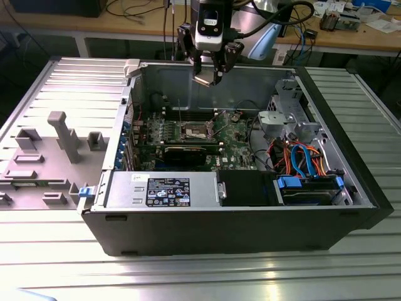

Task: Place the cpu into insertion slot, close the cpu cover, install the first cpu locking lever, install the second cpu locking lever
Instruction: 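Place the cpu into insertion slot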

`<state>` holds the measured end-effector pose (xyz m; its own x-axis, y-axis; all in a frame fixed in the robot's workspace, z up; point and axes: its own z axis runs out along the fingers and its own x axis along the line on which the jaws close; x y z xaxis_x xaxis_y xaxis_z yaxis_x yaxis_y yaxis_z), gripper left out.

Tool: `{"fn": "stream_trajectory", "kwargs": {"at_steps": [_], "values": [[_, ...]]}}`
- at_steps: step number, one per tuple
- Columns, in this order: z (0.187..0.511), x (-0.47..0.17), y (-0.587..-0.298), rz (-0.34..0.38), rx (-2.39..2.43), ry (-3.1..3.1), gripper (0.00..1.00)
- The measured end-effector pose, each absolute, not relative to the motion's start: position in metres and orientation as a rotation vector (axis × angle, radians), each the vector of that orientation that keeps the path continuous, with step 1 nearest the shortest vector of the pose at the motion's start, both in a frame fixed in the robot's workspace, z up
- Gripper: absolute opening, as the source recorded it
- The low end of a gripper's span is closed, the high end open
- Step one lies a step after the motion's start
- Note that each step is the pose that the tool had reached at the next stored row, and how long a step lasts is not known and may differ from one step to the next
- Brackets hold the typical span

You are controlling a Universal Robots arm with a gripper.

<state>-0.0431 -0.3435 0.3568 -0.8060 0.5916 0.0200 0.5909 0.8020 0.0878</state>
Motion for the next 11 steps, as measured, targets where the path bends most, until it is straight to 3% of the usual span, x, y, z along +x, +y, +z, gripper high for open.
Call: {"fn": "stream_trajectory", "kwargs": {"at_steps": [11], "values": [[0.3561, -0.0431, -0.3435, 0.139, 1.139, 2.910, 0.55]]}}
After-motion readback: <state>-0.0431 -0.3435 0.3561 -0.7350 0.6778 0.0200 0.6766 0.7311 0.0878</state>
